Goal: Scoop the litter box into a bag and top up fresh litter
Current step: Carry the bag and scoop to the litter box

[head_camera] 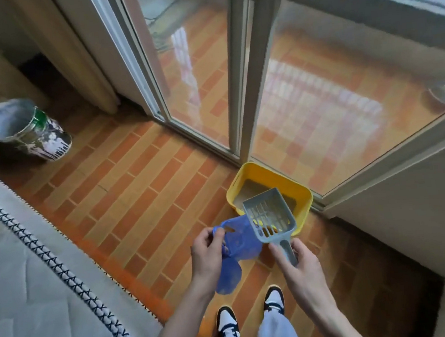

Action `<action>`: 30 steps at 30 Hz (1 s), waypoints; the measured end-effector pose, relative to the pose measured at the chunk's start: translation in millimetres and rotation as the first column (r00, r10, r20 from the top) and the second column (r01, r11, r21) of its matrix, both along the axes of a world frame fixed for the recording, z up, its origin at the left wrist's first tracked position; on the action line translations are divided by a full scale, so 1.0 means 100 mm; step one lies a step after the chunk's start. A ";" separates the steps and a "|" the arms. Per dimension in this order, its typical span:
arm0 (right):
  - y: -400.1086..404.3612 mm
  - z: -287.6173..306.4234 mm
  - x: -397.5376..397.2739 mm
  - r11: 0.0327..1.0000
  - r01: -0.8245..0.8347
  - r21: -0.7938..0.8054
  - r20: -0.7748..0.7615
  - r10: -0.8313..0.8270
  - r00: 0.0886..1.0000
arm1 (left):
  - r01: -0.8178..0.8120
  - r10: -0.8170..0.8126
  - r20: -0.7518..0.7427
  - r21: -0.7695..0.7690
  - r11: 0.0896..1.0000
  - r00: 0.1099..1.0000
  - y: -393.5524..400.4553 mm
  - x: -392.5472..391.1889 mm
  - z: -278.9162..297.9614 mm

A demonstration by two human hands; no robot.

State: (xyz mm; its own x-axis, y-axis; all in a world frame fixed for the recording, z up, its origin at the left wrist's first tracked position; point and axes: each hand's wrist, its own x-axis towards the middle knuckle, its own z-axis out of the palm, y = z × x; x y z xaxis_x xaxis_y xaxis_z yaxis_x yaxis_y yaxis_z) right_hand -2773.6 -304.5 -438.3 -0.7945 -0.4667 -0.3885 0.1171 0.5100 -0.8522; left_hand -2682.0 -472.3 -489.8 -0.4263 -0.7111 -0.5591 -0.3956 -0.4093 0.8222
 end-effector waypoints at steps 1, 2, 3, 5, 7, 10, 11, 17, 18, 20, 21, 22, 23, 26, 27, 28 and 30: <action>-0.04 -0.16 -0.05 1.000 -0.016 0.011 0.008 0.015 1.000 | 0.008 -0.008 0.005 -0.009 1.000 1.000 -0.01 -0.04 -0.15; -0.08 -0.35 -0.11 0.999 -0.030 0.019 0.017 0.030 0.999 | 0.020 -0.020 0.009 -0.025 0.999 1.000 -0.02 -0.08 -0.32; -0.12 -0.55 -0.17 0.999 -0.041 0.022 0.036 0.040 0.999 | 0.033 -0.032 0.017 -0.033 0.999 0.999 -0.03 -0.11 -0.49; -0.23 -0.98 -0.28 0.998 -0.055 0.015 0.089 0.053 0.995 | 0.060 -0.058 0.032 -0.043 0.997 0.998 -0.04 -0.18 -0.83; -0.33 -1.42 -0.37 0.997 -0.075 0.015 0.126 0.073 0.989 | 0.072 -0.071 0.029 -0.034 0.997 0.997 -0.04 -0.24 -1.18; -0.51 -2.05 -0.47 0.995 -0.094 0.025 0.102 0.091 0.991 | 0.083 -0.082 0.038 -0.033 0.996 0.996 -0.04 -0.31 -1.67; -0.57 -2.24 -0.49 0.995 -0.097 0.024 0.100 0.094 0.990 | 0.083 -0.081 0.044 -0.036 0.996 0.996 -0.04 -0.34 -1.83; -0.76 -3.14 -0.59 0.992 -0.111 -0.055 0.208 0.120 0.971 | 0.004 -0.004 -0.002 0.018 1.000 1.000 -0.12 -0.50 -2.65; -0.78 -3.25 -0.60 0.993 -0.096 -0.069 0.252 0.110 0.961 | -0.010 0.010 -0.006 0.044 0.999 1.000 -0.13 -0.51 -2.77; -0.81 -3.45 -0.60 0.994 -0.066 -0.090 0.339 0.093 0.936 | -0.002 0.002 -0.005 0.062 0.998 1.000 -0.14 -0.52 -2.99; -0.83 -3.54 -0.59 0.994 -0.064 -0.094 0.367 0.094 0.925 | 0.016 -0.016 0.008 0.059 0.998 1.000 -0.13 -0.53 -3.09; -0.84 -3.62 -0.59 0.992 -0.071 -0.101 0.383 0.105 0.918 | 0.034 -0.035 0.019 0.057 0.998 0.999 -0.13 -0.54 -3.19; -0.85 -3.70 -0.58 0.990 -0.081 -0.113 0.393 0.120 0.912 | 0.048 -0.049 0.022 0.067 0.997 0.999 -0.12 -0.55 -3.28; -0.87 -3.92 -0.63 0.980 -0.120 -0.158 0.383 0.173 0.907 | 0.077 -0.075 -0.021 0.101 0.992 0.997 -0.17 -0.60 -3.57; -0.89 -4.01 -0.67 0.974 -0.158 -0.165 0.364 0.209 0.908 | 0.087 -0.085 -0.027 0.102 0.991 0.996 -0.21 -0.62 -3.68; -0.91 -4.12 -0.71 0.966 -0.203 -0.160 0.340 0.247 0.907 | 0.096 -0.092 -0.039 0.106 0.990 0.995 -0.25 -0.63 -3.77; -0.94 -4.35 -0.79 0.956 -0.256 -0.146 0.293 0.289 0.911 | 0.111 -0.101 -0.098 0.109 0.988 0.990 -0.34 -0.66 -3.95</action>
